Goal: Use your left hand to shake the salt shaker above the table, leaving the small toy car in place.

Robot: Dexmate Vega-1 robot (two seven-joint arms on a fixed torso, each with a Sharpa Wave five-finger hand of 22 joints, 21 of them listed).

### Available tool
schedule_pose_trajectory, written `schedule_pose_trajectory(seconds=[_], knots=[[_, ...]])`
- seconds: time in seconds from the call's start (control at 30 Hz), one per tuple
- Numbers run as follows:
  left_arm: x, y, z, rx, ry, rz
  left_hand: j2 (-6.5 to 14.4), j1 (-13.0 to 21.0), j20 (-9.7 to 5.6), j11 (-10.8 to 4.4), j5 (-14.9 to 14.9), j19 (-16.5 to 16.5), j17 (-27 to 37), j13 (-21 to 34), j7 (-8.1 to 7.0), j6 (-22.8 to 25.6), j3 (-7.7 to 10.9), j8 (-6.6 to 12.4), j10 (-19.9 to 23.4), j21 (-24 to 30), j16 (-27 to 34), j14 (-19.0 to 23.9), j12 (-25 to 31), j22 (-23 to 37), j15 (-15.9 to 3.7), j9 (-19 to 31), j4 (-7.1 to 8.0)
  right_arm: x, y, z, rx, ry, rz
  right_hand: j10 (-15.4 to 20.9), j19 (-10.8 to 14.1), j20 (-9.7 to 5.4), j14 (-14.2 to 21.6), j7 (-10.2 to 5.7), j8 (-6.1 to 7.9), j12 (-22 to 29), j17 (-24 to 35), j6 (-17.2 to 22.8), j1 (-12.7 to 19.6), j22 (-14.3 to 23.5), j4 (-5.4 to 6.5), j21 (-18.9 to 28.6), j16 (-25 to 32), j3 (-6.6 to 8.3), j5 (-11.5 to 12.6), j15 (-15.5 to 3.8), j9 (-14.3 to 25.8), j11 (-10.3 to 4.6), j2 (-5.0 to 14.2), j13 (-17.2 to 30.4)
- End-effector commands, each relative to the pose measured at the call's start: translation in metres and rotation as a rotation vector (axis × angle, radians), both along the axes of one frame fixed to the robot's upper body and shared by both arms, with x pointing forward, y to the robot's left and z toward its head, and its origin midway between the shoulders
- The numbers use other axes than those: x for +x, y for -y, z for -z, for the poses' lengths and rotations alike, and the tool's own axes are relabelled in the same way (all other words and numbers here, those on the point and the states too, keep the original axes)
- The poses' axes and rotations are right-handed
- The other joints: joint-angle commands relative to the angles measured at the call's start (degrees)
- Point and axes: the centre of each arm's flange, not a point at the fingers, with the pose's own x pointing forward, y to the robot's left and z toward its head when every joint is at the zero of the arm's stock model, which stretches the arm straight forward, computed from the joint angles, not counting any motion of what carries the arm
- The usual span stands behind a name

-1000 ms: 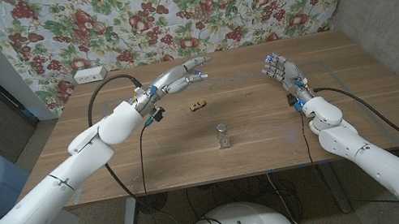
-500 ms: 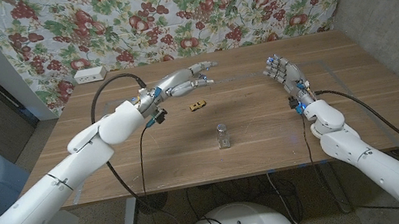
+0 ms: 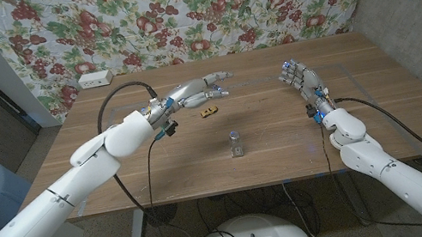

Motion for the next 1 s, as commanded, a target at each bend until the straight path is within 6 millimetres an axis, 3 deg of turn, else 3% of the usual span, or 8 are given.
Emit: schedule_pose_trajectory(seconds=[0.03,0.6,1.0], knots=[[-0.005,0.000,0.009,0.023,-0.009,-0.024,-0.2,-0.2,0.15,0.11,-0.2,0.5,0.2,0.2,-0.06,0.3,0.08,-0.18,0.5,-0.2,-0.2,0.4,-0.2,0.1,-0.36,0.2,-0.48,-0.002,-0.002,0.005,-0.006,0.005,-0.009,0.6,0.5,-0.19,0.1,0.09,0.06,0.3,0.1,0.4,0.1,0.2,-0.43,-0.1,0.5,0.05,0.4,-0.09,0.3,-0.02,0.24,0.0],[-0.010,0.003,0.013,0.089,0.002,-0.068,-0.6,0.6,-0.08,-0.32,-0.2,0.7,0.2,0.2,-0.02,0.5,0.09,-0.10,0.5,-0.5,-0.2,0.6,-0.4,0.1,-0.58,0.2,-1.51,-0.005,0.000,0.011,0.008,0.001,-0.016,0.6,0.6,-0.18,0.2,0.08,0.16,0.2,0.0,0.8,0.0,0.2,-0.49,-0.4,0.5,0.05,0.5,0.07,0.3,0.04,0.27,0.0],[-0.018,0.012,0.014,0.174,0.028,-0.115,-1.8,4.3,-0.42,-1.11,-0.4,1.8,0.2,0.2,-0.09,1.9,0.85,0.88,1.1,-0.8,0.1,2.2,-0.4,-0.1,-0.63,0.3,-3.78,-0.008,0.003,0.015,0.012,0.016,-0.020,1.0,0.7,-0.15,0.2,0.01,0.18,0.3,0.0,0.9,-0.1,0.2,-0.53,-0.5,0.6,0.04,0.5,0.05,0.3,-0.06,0.28,0.0]])
